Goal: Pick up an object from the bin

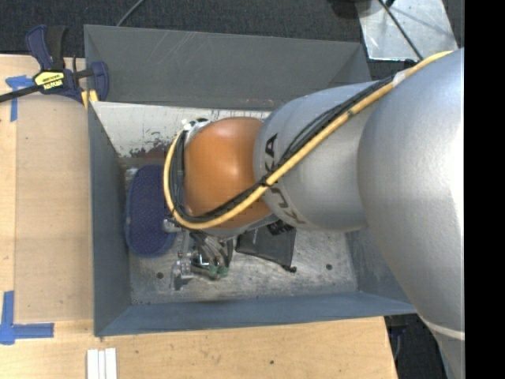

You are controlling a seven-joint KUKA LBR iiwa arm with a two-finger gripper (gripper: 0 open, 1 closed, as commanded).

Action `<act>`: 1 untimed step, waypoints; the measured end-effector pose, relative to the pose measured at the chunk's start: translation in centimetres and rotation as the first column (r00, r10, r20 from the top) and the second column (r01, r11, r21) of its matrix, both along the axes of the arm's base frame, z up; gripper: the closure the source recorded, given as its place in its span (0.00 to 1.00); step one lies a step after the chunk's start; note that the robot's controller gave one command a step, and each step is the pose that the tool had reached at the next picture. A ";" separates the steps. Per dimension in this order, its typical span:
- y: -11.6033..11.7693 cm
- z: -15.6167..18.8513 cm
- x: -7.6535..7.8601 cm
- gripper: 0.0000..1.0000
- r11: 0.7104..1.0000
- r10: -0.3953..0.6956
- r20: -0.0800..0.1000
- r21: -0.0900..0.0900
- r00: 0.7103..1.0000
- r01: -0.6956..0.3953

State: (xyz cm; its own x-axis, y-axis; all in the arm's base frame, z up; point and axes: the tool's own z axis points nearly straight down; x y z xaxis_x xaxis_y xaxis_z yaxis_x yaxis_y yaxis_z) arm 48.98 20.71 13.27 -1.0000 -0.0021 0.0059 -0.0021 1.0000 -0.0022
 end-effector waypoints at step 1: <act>1.2 -4.3 6.8 0.00 0.989 -0.146 0.004 0.002 0.989 0.146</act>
Offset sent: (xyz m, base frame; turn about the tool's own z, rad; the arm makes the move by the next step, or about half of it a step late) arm 0.0673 0.0114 -0.0452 0.1484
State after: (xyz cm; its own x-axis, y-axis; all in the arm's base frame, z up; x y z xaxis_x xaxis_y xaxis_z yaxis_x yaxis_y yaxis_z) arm 55.82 21.91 8.92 -0.9896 0.1441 0.0021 0.1441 0.9896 -0.0003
